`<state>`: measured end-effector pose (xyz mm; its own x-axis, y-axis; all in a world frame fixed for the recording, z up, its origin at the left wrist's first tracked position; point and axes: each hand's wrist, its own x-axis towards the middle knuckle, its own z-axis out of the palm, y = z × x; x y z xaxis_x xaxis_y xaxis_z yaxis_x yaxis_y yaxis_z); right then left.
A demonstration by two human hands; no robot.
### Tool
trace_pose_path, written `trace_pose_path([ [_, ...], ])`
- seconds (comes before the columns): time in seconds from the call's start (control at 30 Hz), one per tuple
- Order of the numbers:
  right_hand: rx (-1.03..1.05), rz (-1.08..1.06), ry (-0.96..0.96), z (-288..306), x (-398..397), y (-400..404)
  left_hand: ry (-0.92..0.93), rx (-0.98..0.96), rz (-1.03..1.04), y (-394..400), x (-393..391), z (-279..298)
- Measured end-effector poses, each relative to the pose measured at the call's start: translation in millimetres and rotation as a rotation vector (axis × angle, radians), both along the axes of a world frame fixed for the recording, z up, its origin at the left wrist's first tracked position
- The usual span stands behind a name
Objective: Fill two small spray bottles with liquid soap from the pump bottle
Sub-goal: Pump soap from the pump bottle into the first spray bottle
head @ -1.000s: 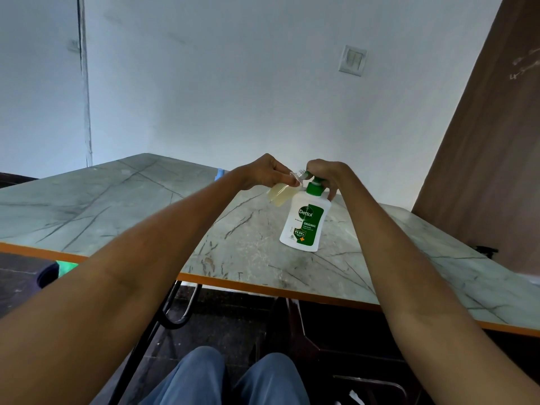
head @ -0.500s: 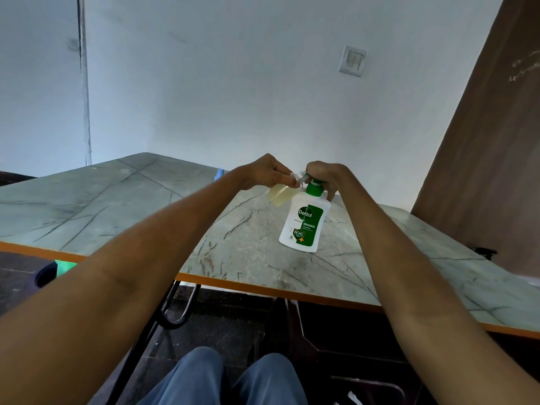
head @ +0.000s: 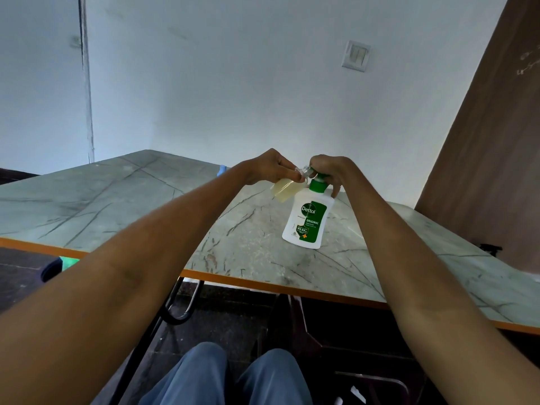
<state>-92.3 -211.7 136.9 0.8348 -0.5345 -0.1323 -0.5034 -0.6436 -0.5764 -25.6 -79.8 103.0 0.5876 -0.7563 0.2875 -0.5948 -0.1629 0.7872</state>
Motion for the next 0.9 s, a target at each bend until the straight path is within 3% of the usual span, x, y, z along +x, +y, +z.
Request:
trace_pose_path([
  [0.9, 0.017, -0.044, -0.061, -5.0, -6.6, 5.6, 0.017, -0.012, -0.014, 0.7, 2.8, -3.9],
])
